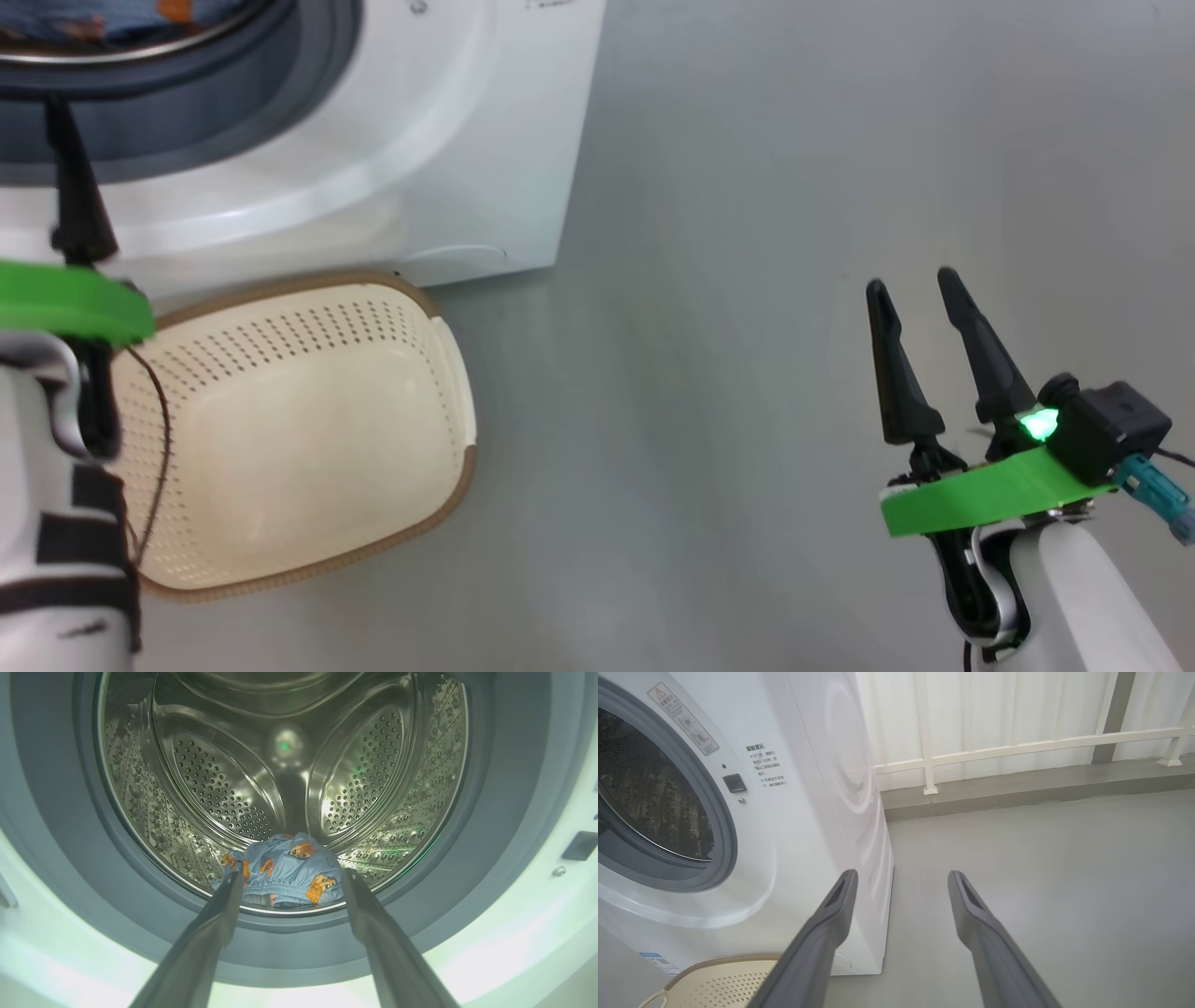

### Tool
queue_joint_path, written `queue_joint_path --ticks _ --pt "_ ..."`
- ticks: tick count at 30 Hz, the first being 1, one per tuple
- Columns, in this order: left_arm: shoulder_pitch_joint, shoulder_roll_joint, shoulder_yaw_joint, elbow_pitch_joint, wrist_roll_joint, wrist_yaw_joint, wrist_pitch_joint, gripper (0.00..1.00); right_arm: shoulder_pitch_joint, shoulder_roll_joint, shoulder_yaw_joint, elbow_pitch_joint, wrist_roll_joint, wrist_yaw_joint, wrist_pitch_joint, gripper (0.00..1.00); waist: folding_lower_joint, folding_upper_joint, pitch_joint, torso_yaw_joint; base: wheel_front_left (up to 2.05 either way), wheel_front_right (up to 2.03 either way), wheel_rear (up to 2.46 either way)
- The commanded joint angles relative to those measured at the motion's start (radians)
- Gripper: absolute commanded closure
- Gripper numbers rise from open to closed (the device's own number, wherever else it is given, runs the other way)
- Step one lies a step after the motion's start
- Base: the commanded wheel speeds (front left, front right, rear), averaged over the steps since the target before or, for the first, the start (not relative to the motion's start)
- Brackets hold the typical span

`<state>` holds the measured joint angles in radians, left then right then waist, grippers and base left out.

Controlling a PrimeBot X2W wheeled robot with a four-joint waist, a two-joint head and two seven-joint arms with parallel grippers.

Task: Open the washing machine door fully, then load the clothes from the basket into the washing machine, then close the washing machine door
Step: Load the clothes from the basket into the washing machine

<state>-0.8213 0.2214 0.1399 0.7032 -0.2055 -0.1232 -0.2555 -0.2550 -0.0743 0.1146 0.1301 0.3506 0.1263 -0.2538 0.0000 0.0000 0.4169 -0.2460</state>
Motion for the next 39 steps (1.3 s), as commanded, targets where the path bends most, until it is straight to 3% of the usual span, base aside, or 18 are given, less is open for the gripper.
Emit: queue_joint_path --ticks 1,18,39 --pt "0.051 0.025 0.032 -0.046 0.013 -0.002 -0.006 0.00 0.029 -0.020 0.012 -0.013 -0.006 0.004 -0.008 0.00 0.0000 0.0000 -0.050 0.032 0.00 0.00 0.00" --pt "0.300 -0.056 0.041 -0.169 0.024 -0.007 -0.006 0.00 0.120 -0.069 -0.011 0.003 0.001 0.004 -0.008 0.00 0.0000 0.0000 -0.197 0.100 0.00 0.00 0.00" --pt "0.627 -0.074 -0.021 -0.363 -0.028 -0.007 -0.006 0.00 0.229 -0.095 -0.032 -0.001 0.005 0.004 -0.008 0.00 0.0000 0.0000 -0.308 0.153 0.00 0.00 0.00"
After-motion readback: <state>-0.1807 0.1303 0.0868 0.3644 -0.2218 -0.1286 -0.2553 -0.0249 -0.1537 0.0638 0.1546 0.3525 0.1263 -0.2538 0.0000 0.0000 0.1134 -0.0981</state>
